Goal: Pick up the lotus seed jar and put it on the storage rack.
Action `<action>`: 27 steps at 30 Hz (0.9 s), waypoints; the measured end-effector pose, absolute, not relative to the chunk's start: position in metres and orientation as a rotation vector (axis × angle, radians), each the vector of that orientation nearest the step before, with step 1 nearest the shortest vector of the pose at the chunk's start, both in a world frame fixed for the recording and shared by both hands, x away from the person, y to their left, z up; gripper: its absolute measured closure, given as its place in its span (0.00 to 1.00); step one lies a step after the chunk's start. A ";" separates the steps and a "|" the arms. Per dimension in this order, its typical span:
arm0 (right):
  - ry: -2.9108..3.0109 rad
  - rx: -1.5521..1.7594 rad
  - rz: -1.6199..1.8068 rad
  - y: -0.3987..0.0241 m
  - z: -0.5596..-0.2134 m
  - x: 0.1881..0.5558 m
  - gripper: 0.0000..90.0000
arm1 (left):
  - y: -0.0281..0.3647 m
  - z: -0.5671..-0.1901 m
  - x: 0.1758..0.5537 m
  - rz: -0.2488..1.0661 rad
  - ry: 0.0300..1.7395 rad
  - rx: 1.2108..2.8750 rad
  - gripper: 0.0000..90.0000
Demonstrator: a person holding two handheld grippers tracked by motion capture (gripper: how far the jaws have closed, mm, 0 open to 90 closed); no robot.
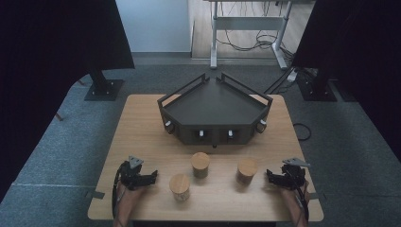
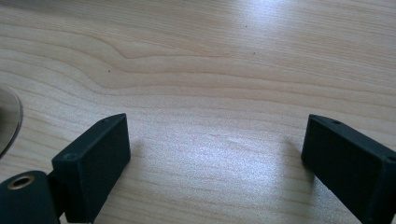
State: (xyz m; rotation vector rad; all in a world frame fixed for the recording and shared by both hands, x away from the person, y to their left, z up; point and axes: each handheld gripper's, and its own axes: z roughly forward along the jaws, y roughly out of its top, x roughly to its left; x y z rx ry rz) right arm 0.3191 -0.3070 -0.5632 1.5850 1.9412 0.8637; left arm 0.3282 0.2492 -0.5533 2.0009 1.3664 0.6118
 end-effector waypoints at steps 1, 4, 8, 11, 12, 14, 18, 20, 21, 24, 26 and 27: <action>1.941 1.585 0.864 -0.307 -0.563 0.319 0.08 | 0.249 -0.553 0.328 0.612 1.366 2.002 0.07; 1.941 1.585 0.864 -0.307 -0.563 0.319 0.08 | 0.250 -0.553 0.328 0.614 1.369 2.000 0.07; 1.941 1.585 0.864 -0.307 -0.563 0.319 0.08 | 0.250 -0.553 0.327 0.619 1.369 1.997 0.08; 1.941 1.585 0.865 -0.307 -0.563 0.319 0.08 | 0.250 -0.553 0.326 0.625 1.363 1.994 0.08; 1.942 1.585 0.866 -0.307 -0.563 0.319 0.08 | 0.250 -0.553 0.325 0.630 1.360 1.990 0.08; 1.943 1.584 0.866 -0.307 -0.563 0.319 0.08 | 0.250 -0.552 0.324 0.635 1.353 1.982 0.08; 1.944 1.583 0.867 -0.307 -0.563 0.319 0.08 | 0.250 -0.551 0.323 0.645 1.345 1.974 0.08; 1.944 1.583 0.867 -0.307 -0.563 0.319 0.08 | 0.251 -0.547 0.322 0.657 1.335 1.950 0.08; 1.944 1.583 0.867 -0.307 -0.563 0.319 0.08 | 0.251 -0.547 0.322 0.657 1.335 1.950 0.08; 1.944 1.583 0.867 -0.307 -0.563 0.319 0.08 | 0.252 -0.543 0.320 0.668 1.323 1.929 0.09; 1.943 1.583 0.867 -0.307 -0.563 0.319 0.08 | 0.253 -0.542 0.319 0.674 1.317 1.919 0.09; 1.943 1.583 0.867 -0.307 -0.563 0.319 0.08 | 0.253 -0.540 0.318 0.675 1.312 1.913 0.09</action>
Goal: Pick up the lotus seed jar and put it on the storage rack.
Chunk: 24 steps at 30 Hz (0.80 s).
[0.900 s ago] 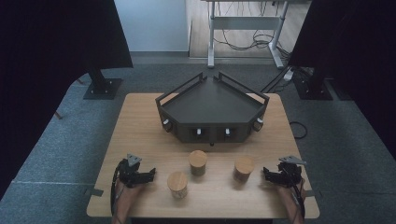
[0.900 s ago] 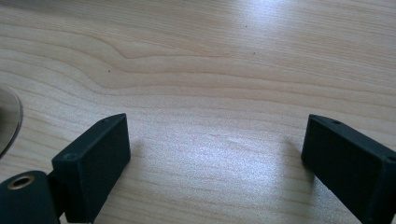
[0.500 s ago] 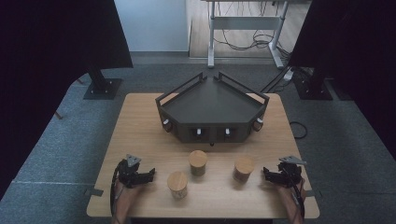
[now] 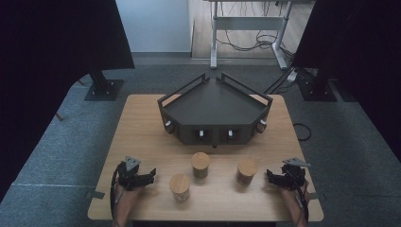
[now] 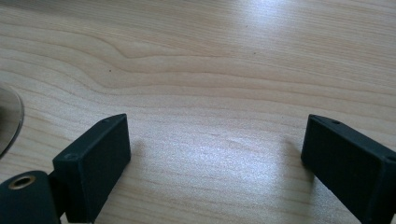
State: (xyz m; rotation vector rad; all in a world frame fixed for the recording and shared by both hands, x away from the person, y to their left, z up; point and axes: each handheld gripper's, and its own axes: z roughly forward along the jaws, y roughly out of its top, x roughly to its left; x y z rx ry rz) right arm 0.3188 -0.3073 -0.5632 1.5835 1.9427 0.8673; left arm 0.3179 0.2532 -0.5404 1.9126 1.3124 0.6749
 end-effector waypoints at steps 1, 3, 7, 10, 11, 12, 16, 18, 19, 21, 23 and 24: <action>1.942 1.584 0.868 -0.307 -0.563 0.319 0.09 | 0.253 -0.539 0.317 0.676 1.310 1.907 0.09; 1.941 1.585 0.871 -0.308 -0.563 0.319 0.09 | 0.254 -0.537 0.316 0.676 1.301 1.894 0.09; 1.942 1.583 0.867 -0.307 -0.563 0.319 0.09 | 0.255 -0.533 0.314 0.676 1.286 1.878 0.09; 1.943 1.583 0.868 -0.307 -0.563 0.319 0.09 | 0.255 -0.531 0.312 0.677 1.278 1.871 0.09; 1.943 1.583 0.868 -0.307 -0.563 0.319 0.09 | 0.256 -0.530 0.312 0.676 1.276 1.867 0.09; 1.944 1.582 0.868 -0.307 -0.563 0.319 0.09 | 0.256 -0.530 0.312 0.677 1.275 1.866 0.09; 1.945 1.582 0.869 -0.307 -0.563 0.318 0.09 | 0.256 -0.528 0.310 0.679 1.268 1.859 0.09; 1.945 1.581 0.869 -0.308 -0.563 0.318 0.09 | 0.256 -0.527 0.310 0.678 1.265 1.855 0.09; 1.946 1.580 0.869 -0.308 -0.563 0.318 0.09 | 0.256 -0.527 0.310 0.679 1.264 1.854 0.09; 1.946 1.580 0.869 -0.308 -0.563 0.318 0.09 | 0.256 -0.525 0.309 0.681 1.259 1.849 0.09; 1.945 1.581 0.869 -0.308 -0.563 0.318 0.09 | 0.256 -0.525 0.309 0.681 1.258 1.845 0.09; 1.945 1.581 0.869 -0.308 -0.563 0.318 0.09 | 0.256 -0.524 0.308 0.683 1.257 1.842 0.09</action>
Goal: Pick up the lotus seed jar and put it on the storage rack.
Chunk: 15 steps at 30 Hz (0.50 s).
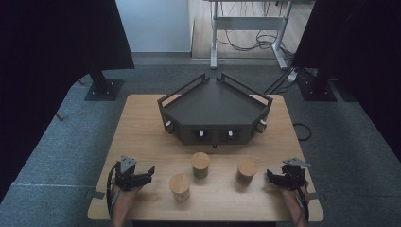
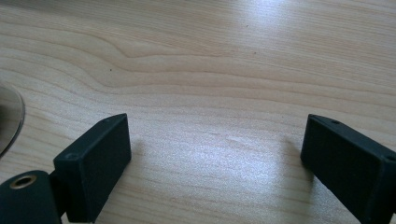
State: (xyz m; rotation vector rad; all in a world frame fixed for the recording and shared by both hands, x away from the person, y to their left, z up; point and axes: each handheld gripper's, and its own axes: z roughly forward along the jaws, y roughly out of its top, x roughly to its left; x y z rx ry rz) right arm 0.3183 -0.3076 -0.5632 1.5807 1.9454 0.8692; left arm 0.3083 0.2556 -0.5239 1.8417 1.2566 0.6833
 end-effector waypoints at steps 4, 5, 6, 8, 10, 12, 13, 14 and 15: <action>1.946 1.580 0.869 -0.308 -0.563 0.318 0.09 | 0.256 -0.522 0.307 0.687 1.253 1.832 0.09; 1.946 1.580 0.869 -0.308 -0.563 0.318 0.09 | 0.256 -0.522 0.307 0.689 1.252 1.831 0.09; 1.946 1.579 0.869 -0.308 -0.563 0.318 0.09 | 0.256 -0.521 0.307 0.690 1.250 1.829 0.08; 1.946 1.579 0.869 -0.308 -0.563 0.318 0.09 | 0.256 -0.521 0.306 0.691 1.248 1.828 0.09; 1.946 1.579 0.869 -0.308 -0.563 0.318 0.09 | 0.255 -0.519 0.306 0.694 1.244 1.824 0.08; 1.946 1.580 0.869 -0.308 -0.563 0.318 0.09 | 0.255 -0.518 0.305 0.697 1.236 1.818 0.08; 1.946 1.580 0.869 -0.308 -0.563 0.318 0.09 | 0.254 -0.517 0.304 0.700 1.234 1.815 0.08; 1.946 1.579 0.869 -0.308 -0.563 0.318 0.09 | 0.254 -0.516 0.304 0.702 1.230 1.814 0.08; 1.946 1.580 0.869 -0.308 -0.563 0.318 0.09 | 0.254 -0.515 0.303 0.705 1.228 1.811 0.09</action>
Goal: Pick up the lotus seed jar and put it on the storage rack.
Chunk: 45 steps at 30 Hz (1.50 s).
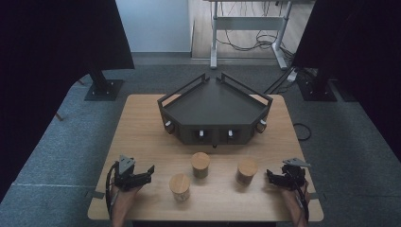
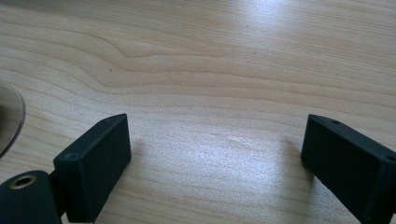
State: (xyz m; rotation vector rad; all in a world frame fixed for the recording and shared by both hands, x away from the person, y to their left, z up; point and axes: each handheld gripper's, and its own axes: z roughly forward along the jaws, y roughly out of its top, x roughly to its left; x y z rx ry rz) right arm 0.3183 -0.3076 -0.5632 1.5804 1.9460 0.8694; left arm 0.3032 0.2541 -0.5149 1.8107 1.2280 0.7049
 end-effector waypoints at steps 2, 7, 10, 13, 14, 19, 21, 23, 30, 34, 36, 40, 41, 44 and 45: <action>1.946 1.579 0.869 -0.308 -0.563 0.318 0.09 | 0.254 -0.513 0.302 0.709 1.224 1.805 0.09; 1.946 1.579 0.869 -0.308 -0.563 0.318 0.09 | 0.254 -0.511 0.301 0.716 1.215 1.795 0.09; 1.946 1.579 0.869 -0.308 -0.563 0.318 0.09 | 0.253 -0.510 0.300 0.720 1.209 1.794 0.09; 1.946 1.580 0.869 -0.308 -0.563 0.318 0.09 | 0.253 -0.508 0.298 0.724 1.201 1.789 0.09; 1.946 1.580 0.869 -0.308 -0.563 0.318 0.09 | 0.253 -0.508 0.298 0.724 1.201 1.789 0.09; 1.946 1.579 0.869 -0.308 -0.563 0.318 0.09 | 0.251 -0.503 0.295 0.725 1.184 1.777 0.09; 1.946 1.580 0.869 -0.308 -0.563 0.318 0.09 | 0.250 -0.502 0.294 0.724 1.177 1.774 0.09; 1.946 1.579 0.869 -0.308 -0.563 0.318 0.09 | 0.249 -0.500 0.293 0.727 1.167 1.770 0.09; 1.946 1.579 0.868 -0.308 -0.563 0.318 0.09 | 0.248 -0.496 0.290 0.728 1.154 1.755 0.09; 1.946 1.579 0.868 -0.308 -0.563 0.318 0.09 | 0.247 -0.494 0.288 0.724 1.149 1.744 0.08; 1.946 1.579 0.868 -0.308 -0.563 0.318 0.09 | 0.247 -0.494 0.288 0.722 1.146 1.741 0.08; 1.946 1.579 0.868 -0.308 -0.563 0.318 0.09 | 0.246 -0.492 0.286 0.724 1.137 1.735 0.08; 1.946 1.579 0.869 -0.308 -0.563 0.318 0.09 | 0.246 -0.491 0.286 0.724 1.136 1.734 0.07; 1.946 1.579 0.868 -0.308 -0.563 0.318 0.09 | 0.245 -0.489 0.284 0.723 1.127 1.729 0.07; 1.946 1.579 0.868 -0.308 -0.563 0.318 0.09 | 0.244 -0.489 0.284 0.723 1.125 1.725 0.07</action>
